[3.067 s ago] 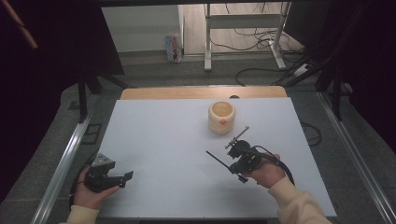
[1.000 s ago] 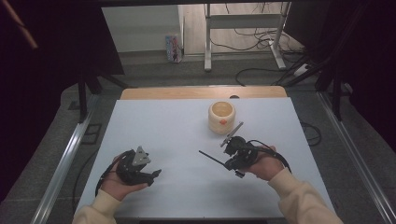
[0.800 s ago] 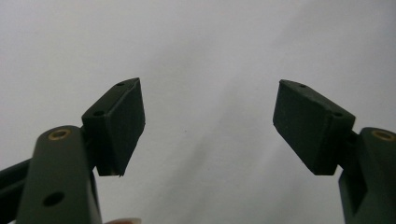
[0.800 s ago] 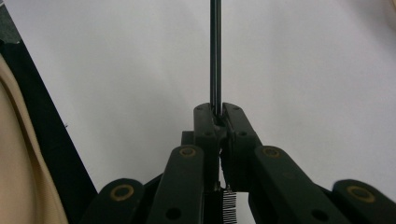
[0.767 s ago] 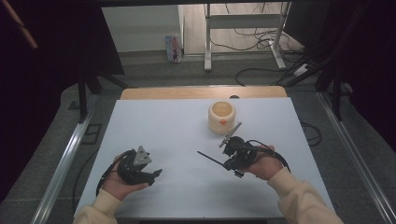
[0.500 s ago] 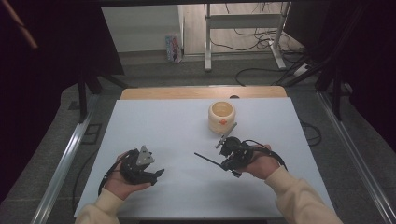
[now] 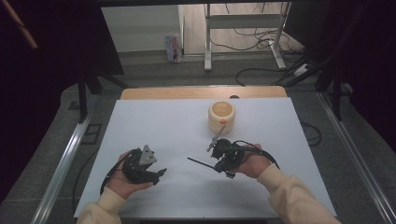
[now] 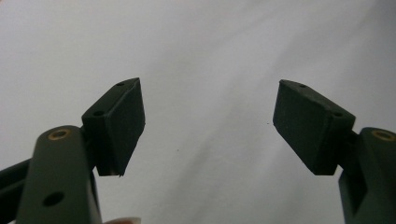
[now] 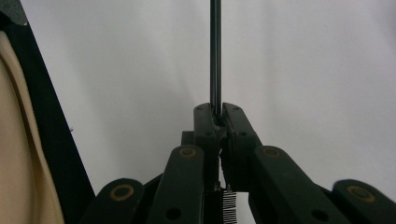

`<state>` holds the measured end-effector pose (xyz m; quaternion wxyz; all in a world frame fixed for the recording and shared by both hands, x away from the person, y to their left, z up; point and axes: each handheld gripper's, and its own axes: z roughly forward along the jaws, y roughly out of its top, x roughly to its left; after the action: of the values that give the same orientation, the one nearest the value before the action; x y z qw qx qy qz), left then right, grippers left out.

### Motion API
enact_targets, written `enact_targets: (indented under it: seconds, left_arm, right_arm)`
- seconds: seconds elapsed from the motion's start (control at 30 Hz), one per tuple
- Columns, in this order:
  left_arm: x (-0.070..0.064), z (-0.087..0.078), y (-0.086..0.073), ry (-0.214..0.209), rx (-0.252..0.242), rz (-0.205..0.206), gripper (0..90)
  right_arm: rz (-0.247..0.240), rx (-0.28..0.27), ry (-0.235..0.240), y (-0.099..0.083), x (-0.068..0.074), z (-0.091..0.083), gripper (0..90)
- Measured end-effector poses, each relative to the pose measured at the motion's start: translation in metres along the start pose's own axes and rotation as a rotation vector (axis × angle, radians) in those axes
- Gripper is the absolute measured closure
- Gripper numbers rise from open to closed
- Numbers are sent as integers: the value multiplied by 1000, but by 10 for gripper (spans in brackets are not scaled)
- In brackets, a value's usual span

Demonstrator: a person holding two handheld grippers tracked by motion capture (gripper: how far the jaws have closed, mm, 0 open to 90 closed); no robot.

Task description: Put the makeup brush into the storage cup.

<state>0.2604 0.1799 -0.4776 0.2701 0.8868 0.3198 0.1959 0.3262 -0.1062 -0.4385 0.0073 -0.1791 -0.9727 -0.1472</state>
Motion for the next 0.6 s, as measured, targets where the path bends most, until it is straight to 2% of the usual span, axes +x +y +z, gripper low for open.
enact_targets:
  seconds: [0.2,0.37,0.47,0.6]
  left_arm:
    - [-4,1,4,-6,-2,8,258]
    - [-9,5,11,-8,-1,34,260]
    - [-13,9,14,-4,0,50,270]
    - [-18,12,20,-2,0,87,282]
  right_arm:
    - [-37,-1,13,8,0,5,861]
    - [-45,1,17,15,3,8,860]
    - [-70,5,19,18,4,9,861]
    - [-78,9,26,21,7,12,861]
